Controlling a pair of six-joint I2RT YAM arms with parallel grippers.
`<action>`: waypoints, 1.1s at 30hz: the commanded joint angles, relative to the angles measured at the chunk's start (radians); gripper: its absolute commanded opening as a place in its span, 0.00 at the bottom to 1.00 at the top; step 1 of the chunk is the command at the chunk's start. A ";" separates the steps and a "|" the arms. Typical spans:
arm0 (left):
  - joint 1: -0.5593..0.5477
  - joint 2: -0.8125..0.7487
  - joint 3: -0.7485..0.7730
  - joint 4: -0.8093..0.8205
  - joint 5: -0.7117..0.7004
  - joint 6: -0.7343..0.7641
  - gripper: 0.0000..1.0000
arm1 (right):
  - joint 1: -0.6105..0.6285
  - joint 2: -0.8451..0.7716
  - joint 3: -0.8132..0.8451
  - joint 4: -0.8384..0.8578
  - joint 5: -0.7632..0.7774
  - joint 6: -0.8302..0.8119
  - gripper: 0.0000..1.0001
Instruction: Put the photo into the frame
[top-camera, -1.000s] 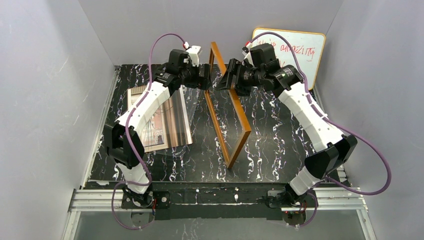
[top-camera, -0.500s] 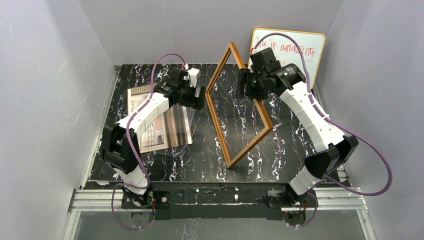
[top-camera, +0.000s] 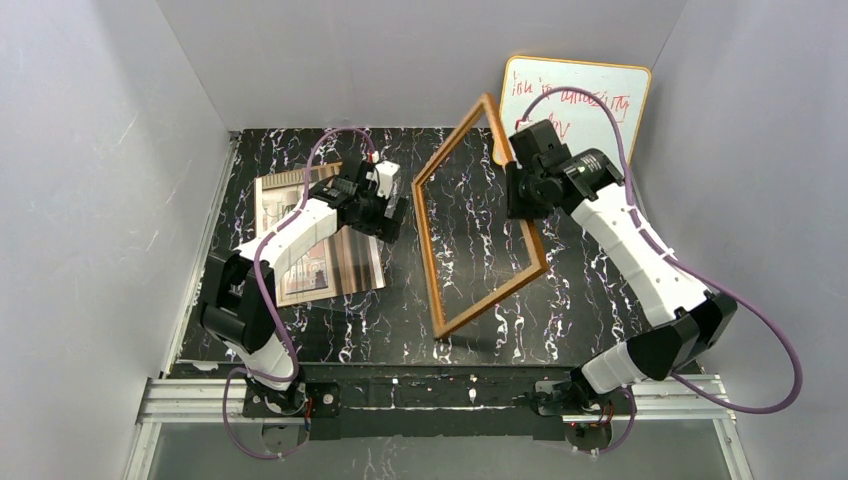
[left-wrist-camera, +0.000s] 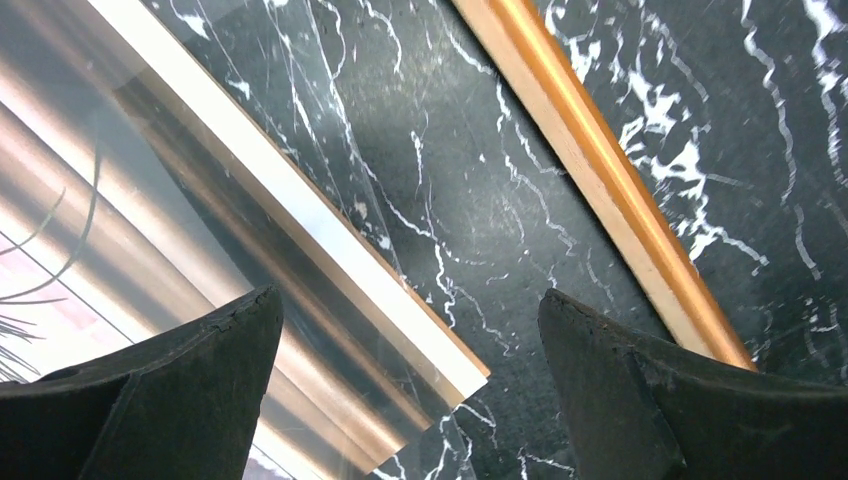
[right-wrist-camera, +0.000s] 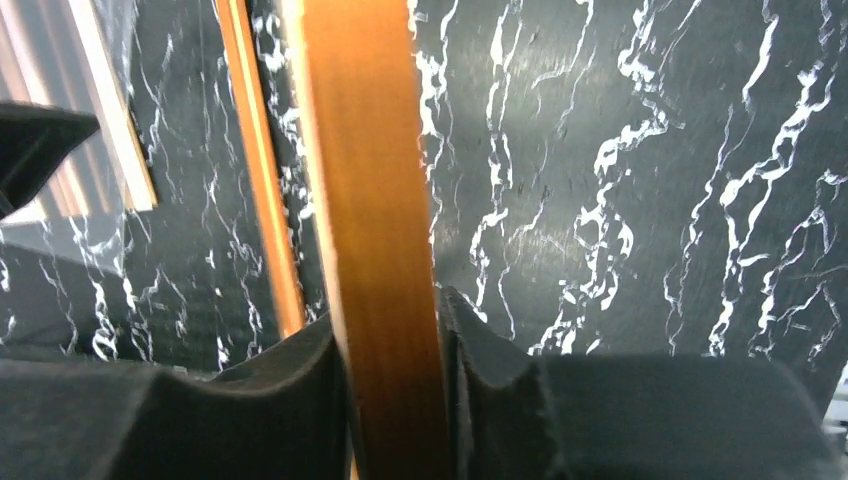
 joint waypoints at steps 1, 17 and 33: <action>-0.001 -0.055 -0.055 -0.012 -0.015 0.086 0.98 | 0.003 -0.081 -0.110 0.055 0.040 0.035 0.28; -0.001 -0.055 -0.174 0.044 -0.162 0.188 0.98 | 0.003 -0.205 -0.561 0.293 0.085 0.101 0.18; 0.001 -0.012 -0.194 0.071 -0.226 0.202 0.98 | 0.001 -0.036 -0.702 0.438 0.185 0.089 0.22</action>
